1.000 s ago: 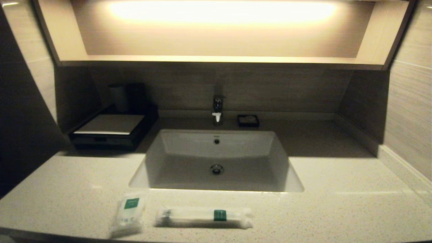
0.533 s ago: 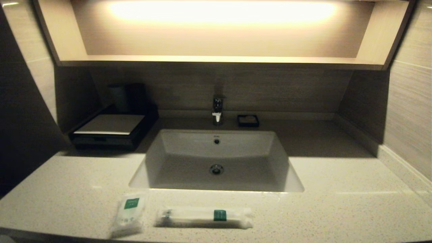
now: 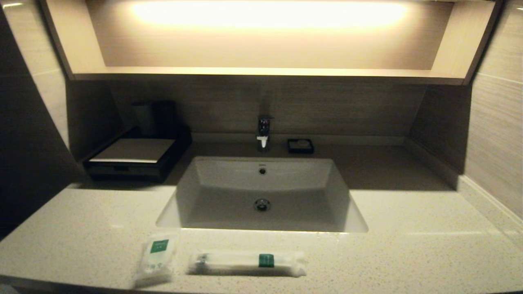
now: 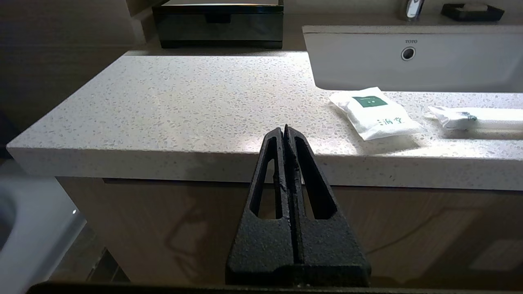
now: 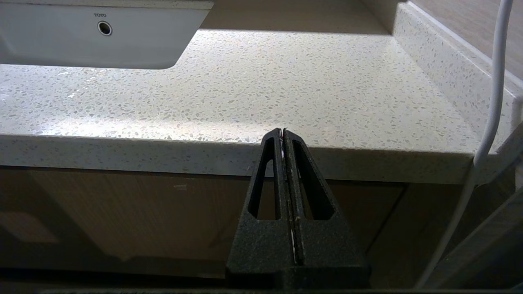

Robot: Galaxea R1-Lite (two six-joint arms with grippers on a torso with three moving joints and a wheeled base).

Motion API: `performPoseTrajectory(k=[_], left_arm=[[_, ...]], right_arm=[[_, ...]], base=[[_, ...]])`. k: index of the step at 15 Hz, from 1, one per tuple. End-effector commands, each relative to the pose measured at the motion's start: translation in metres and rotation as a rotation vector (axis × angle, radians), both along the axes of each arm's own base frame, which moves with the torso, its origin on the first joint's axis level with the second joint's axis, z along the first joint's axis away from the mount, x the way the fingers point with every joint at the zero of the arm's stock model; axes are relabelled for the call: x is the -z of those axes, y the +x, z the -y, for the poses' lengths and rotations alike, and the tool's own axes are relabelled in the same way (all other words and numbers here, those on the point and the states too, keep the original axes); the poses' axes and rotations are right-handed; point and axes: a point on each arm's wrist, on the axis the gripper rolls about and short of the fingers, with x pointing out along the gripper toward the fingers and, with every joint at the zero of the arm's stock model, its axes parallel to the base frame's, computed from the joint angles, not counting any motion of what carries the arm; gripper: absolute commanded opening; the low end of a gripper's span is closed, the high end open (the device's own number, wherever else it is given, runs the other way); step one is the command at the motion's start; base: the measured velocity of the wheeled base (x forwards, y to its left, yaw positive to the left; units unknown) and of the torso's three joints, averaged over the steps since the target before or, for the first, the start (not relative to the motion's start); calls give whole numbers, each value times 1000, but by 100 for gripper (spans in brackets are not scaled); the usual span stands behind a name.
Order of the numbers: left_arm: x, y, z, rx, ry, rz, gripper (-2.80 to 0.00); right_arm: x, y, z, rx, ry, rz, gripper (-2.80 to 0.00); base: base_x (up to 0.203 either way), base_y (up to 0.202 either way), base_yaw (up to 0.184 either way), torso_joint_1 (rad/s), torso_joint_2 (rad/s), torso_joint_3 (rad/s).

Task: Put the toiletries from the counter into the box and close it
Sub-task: Open the drawer

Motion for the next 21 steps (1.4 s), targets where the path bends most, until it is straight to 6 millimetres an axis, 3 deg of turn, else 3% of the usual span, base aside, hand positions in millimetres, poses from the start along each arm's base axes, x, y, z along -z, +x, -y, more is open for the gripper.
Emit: performPoseTrajectory(k=[1, 21], left_arm=[[5, 2, 0, -1, -4, -20, -280], [5, 2, 0, 1, -1, -19, -280]], right_arm=[[0, 0, 0, -1, 0, -1, -280], [0, 0, 0, -1, 0, -1, -280]], base=[[0, 0, 0, 0, 0, 0], [0, 0, 0, 0, 0, 0]])
